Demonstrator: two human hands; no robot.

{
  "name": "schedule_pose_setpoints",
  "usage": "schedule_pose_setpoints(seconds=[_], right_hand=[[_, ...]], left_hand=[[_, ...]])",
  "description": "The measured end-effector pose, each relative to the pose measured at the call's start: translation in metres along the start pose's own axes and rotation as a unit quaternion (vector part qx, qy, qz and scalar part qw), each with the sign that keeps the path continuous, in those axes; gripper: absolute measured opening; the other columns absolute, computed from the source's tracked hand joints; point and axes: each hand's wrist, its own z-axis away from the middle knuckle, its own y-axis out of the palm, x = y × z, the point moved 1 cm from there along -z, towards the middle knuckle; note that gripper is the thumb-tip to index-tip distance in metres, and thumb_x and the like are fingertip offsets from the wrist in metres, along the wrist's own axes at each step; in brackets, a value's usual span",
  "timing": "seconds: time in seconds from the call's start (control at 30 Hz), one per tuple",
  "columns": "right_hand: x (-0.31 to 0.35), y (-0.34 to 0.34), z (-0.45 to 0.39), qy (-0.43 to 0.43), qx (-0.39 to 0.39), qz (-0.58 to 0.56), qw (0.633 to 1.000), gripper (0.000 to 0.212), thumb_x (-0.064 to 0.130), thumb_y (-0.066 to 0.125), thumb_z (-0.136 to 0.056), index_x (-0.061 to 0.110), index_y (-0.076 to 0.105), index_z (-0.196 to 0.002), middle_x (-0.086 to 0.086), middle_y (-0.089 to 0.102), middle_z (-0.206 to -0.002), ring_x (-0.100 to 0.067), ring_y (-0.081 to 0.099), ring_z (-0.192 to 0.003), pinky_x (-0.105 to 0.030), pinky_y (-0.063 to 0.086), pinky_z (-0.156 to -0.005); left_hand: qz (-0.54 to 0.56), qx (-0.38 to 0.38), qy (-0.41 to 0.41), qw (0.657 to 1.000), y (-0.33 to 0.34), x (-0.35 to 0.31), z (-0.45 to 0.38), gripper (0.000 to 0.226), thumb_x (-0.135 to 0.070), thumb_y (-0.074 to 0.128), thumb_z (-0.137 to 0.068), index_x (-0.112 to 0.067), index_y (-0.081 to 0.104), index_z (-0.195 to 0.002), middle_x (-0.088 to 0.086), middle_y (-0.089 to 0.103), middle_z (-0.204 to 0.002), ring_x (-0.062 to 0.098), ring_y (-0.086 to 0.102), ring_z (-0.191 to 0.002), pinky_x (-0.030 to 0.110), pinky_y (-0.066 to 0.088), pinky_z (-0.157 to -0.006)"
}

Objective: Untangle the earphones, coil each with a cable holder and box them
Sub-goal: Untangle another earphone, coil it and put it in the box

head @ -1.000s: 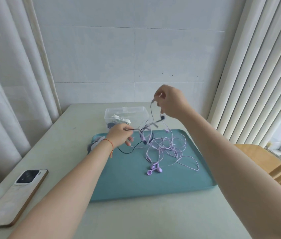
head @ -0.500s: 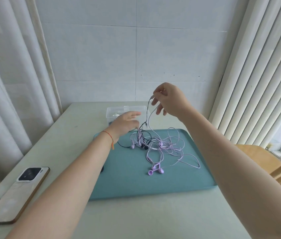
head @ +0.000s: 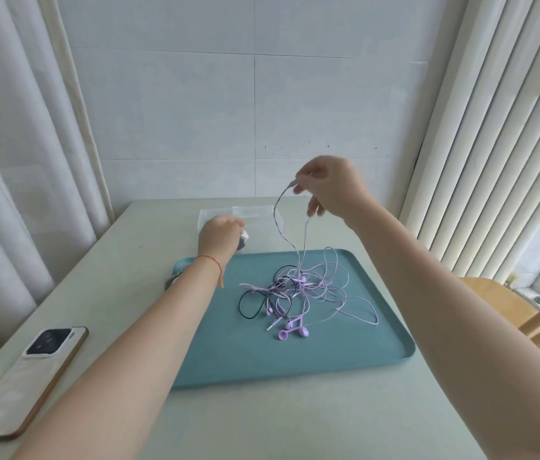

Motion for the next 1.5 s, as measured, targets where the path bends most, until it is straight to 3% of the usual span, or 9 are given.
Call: schedule_pose_setpoints(seconds=[0.2, 0.33, 0.53, 0.7, 0.83, 0.93, 1.17, 1.3, 1.5], right_hand=[[-0.007, 0.018, 0.003, -0.041, 0.062, 0.054, 0.996, 0.007, 0.01, 0.06, -0.086, 0.011, 0.066, -0.09, -0.003, 0.069, -0.071, -0.016, 0.056, -0.047, -0.017, 0.034, -0.039], [-0.025, 0.009, -0.006, 0.016, -0.043, -0.063, 0.997, 0.01, 0.006, 0.046, -0.095, 0.01, 0.055, -0.096, -0.004, 0.06, -0.074, -0.016, 0.055, -0.05, -0.026, 0.038, -0.042], [-0.043, -0.009, -0.008, 0.044, -0.232, -0.105, 0.966, 0.011, 0.009, 0.038, -0.096, 0.013, 0.048, -0.097, 0.003, 0.059, -0.085, -0.016, 0.054, -0.045, -0.029, 0.04, -0.044], [-0.046, -0.005, -0.003, 0.109, -0.05, 0.068, 0.99, 0.035, 0.002, 0.038, -0.084, 0.014, 0.064, -0.105, 0.001, 0.066, -0.097, -0.017, 0.058, -0.047, -0.024, 0.047, -0.044], [-0.031, 0.008, 0.002, -0.004, -0.053, 0.124, 0.991, 0.035, 0.003, 0.042, -0.086, 0.021, 0.071, -0.099, 0.007, 0.067, -0.106, -0.008, 0.054, -0.064, -0.02, 0.04, -0.056], [-0.02, 0.02, 0.006, -0.041, 0.021, 0.149, 0.988, 0.033, 0.003, 0.045, -0.085, 0.019, 0.07, -0.102, 0.006, 0.067, -0.099, -0.009, 0.056, -0.082, -0.02, 0.04, -0.065], [-0.024, 0.036, 0.007, 0.078, 0.198, 0.157, 0.964, 0.024, 0.007, 0.042, -0.09, 0.015, 0.054, -0.109, -0.003, 0.054, -0.066, -0.017, 0.044, -0.046, -0.021, 0.035, -0.042], [-0.022, 0.019, 0.011, 0.142, 0.354, 0.201, 0.902, 0.02, 0.022, 0.053, -0.094, 0.009, 0.065, -0.086, 0.001, 0.031, -0.052, -0.013, 0.022, -0.04, -0.019, 0.018, -0.04], [-0.016, 0.023, -0.001, 0.003, -0.004, -0.064, 0.998, 0.03, 0.025, 0.051, -0.093, 0.018, 0.062, -0.066, 0.003, 0.037, -0.048, -0.014, 0.031, -0.042, -0.022, 0.024, -0.044]], left_hand=[[0.093, 0.228, 0.061, 0.967, 0.016, -0.037, 0.025, 0.017, -0.026, 0.06, -0.09, -0.012, 0.066, -0.096, 0.002, 0.065, -0.07, 0.017, 0.061, -0.065, 0.032, 0.044, -0.075], [0.135, 0.235, 0.002, 0.963, 0.007, -0.034, 0.024, 0.027, -0.025, 0.052, -0.095, -0.015, 0.055, -0.07, -0.005, 0.029, -0.046, 0.012, 0.025, -0.04, 0.026, 0.045, -0.054], [0.144, 0.182, 0.02, 0.972, -0.002, -0.019, 0.008, 0.022, -0.013, 0.051, -0.092, -0.009, 0.064, -0.075, 0.0, 0.045, -0.051, 0.016, 0.037, -0.046, 0.03, 0.047, -0.061], [0.208, 0.211, 0.095, 0.95, -0.002, -0.037, 0.001, 0.021, -0.017, 0.049, -0.099, -0.016, 0.069, -0.093, 0.001, 0.064, -0.075, 0.017, 0.06, -0.07, 0.028, 0.048, -0.071], [-0.044, 0.274, 0.116, 0.954, 0.014, -0.042, 0.011, 0.019, -0.02, 0.052, -0.099, -0.016, 0.07, -0.096, 0.001, 0.068, -0.078, 0.016, 0.065, -0.067, 0.028, 0.046, -0.075], [-0.037, 0.277, 0.093, 0.956, 0.022, -0.037, 0.015, 0.019, -0.018, 0.052, -0.099, -0.017, 0.069, -0.091, -0.001, 0.061, -0.063, 0.013, 0.059, -0.055, 0.028, 0.049, -0.07], [0.002, 0.22, 0.085, 0.972, 0.023, -0.038, 0.016, 0.01, -0.013, 0.057, -0.094, -0.006, 0.062, -0.1, 0.001, 0.052, -0.063, 0.011, 0.048, -0.053, 0.013, 0.038, -0.045], [-0.105, 0.312, 0.044, 0.943, 0.018, -0.017, 0.012, 0.026, -0.007, 0.058, -0.083, -0.013, 0.061, -0.108, 0.006, 0.065, -0.078, 0.014, 0.062, -0.072, 0.028, 0.049, -0.081], [-0.136, 0.259, 0.06, 0.955, 0.021, 0.008, 0.012, 0.028, -0.013, 0.071, -0.075, -0.014, 0.067, -0.102, 0.003, 0.066, -0.091, 0.014, 0.058, -0.083, 0.025, 0.047, -0.084]])
